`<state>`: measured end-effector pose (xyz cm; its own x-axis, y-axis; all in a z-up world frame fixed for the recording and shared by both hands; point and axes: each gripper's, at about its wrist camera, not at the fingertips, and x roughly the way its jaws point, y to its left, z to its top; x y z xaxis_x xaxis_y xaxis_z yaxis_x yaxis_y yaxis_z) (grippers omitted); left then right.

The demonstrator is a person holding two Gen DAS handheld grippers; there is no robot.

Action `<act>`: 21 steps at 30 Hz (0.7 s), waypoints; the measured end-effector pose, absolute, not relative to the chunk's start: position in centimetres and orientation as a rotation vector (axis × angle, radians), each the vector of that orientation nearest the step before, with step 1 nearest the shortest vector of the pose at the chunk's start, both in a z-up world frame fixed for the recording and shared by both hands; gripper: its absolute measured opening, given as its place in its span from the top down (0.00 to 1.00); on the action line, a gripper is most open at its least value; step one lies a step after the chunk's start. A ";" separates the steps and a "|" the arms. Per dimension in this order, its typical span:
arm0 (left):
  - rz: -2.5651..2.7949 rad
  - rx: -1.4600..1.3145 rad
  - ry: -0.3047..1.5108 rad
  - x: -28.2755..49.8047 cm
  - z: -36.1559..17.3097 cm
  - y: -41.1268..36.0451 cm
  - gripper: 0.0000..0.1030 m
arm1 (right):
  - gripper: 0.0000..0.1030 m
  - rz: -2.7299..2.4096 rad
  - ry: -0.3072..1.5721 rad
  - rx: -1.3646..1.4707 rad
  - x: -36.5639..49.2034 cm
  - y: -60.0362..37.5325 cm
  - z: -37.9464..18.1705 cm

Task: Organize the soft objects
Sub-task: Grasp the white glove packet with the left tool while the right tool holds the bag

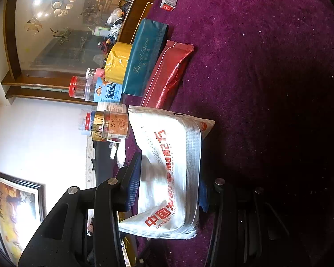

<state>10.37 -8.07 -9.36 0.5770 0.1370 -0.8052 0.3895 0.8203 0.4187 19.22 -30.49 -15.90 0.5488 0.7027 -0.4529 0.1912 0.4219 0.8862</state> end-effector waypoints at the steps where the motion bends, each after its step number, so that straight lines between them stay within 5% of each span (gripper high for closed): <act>1: -0.158 0.598 0.973 10.8 -9.2 -7.9 0.40 | 0.58 0.395 0.973 1.123 19.2 -30.5 -15.9; 7: -0.207 0.466 1.129 13.7 -9.7 -7.1 0.39 | 0.58 0.402 0.974 1.140 19.2 -30.6 -16.1; 18: -0.228 0.156 1.183 16.5 -10.6 -3.4 0.17 | 0.58 0.407 0.976 1.142 19.4 -30.7 -16.1; 21: -0.217 0.189 1.155 16.2 -10.7 -3.9 0.18 | 0.58 0.407 0.977 1.140 19.4 -30.7 -16.1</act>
